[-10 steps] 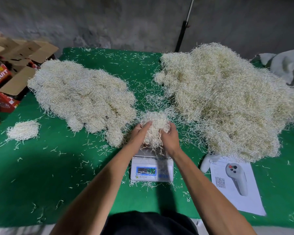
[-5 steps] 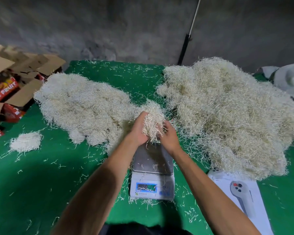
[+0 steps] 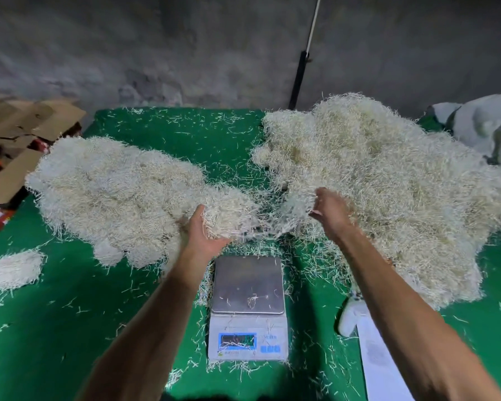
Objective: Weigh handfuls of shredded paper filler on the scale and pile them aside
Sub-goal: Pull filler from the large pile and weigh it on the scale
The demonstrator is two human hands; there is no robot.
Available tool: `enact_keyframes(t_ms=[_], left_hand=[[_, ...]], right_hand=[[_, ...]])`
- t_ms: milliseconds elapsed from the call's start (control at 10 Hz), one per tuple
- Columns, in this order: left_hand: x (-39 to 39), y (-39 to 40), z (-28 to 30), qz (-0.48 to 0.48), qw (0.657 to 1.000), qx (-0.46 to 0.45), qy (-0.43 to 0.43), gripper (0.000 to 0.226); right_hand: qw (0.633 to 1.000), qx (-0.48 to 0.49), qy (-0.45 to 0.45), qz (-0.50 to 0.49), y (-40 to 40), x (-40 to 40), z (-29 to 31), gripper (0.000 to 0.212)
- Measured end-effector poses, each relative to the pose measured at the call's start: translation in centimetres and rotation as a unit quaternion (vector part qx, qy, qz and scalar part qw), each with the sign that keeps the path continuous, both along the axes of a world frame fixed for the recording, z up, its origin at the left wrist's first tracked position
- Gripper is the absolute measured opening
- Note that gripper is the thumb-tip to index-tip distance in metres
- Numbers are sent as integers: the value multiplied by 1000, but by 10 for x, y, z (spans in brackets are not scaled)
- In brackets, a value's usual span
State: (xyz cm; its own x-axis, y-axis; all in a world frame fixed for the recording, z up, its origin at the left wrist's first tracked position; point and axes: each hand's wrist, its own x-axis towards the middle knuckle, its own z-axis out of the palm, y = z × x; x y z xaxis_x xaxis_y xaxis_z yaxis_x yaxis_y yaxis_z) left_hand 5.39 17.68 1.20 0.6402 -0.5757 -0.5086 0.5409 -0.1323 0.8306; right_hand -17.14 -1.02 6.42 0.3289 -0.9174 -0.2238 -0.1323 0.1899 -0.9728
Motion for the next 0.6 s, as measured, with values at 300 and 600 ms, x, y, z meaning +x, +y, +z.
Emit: enact_keyframes(t_ms=[300,600], left_hand=[[-31,-47,17,41,999,6,24,36],[6,-42,-31,137,975,-22,175,68]], right_hand=[[911,320,-262,0,-5,-2,-27,64],[654,-325,556,397,-29,-64,-68,68]])
